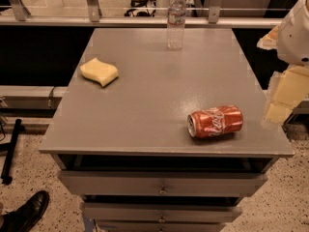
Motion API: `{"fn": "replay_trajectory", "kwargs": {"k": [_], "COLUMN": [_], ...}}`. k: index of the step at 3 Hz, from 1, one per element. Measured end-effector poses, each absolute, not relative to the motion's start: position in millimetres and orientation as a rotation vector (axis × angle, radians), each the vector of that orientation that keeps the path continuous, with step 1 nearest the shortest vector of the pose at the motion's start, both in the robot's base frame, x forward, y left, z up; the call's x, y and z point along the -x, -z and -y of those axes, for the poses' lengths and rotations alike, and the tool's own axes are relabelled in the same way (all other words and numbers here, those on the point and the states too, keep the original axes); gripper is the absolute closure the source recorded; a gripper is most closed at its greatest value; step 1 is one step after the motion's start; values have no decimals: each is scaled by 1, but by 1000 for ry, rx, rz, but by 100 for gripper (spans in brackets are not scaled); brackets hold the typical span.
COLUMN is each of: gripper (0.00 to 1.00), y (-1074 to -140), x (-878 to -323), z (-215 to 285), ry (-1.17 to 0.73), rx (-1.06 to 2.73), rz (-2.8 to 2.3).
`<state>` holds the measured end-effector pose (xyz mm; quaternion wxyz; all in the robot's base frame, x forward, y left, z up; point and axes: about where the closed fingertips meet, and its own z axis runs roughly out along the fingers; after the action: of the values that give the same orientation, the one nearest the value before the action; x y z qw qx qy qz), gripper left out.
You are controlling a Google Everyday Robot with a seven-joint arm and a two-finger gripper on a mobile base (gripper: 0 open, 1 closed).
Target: Move water bottle near coke can
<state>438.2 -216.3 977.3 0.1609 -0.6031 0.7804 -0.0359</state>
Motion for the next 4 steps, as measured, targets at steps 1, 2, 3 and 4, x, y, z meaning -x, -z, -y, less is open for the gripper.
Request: {"fn": "replay_trajectory", "kwargs": {"k": [1, 2, 3, 4], "gripper": [0, 0, 0, 0], "y": [-978, -982, -992, -1004], "x": [-442, -475, -531, -603], "z": [216, 212, 211, 192], "ry": [115, 203, 251, 248], "rx": [1721, 1701, 1603, 1480], "rz": [-2217, -2138, -2064, -1939]}}
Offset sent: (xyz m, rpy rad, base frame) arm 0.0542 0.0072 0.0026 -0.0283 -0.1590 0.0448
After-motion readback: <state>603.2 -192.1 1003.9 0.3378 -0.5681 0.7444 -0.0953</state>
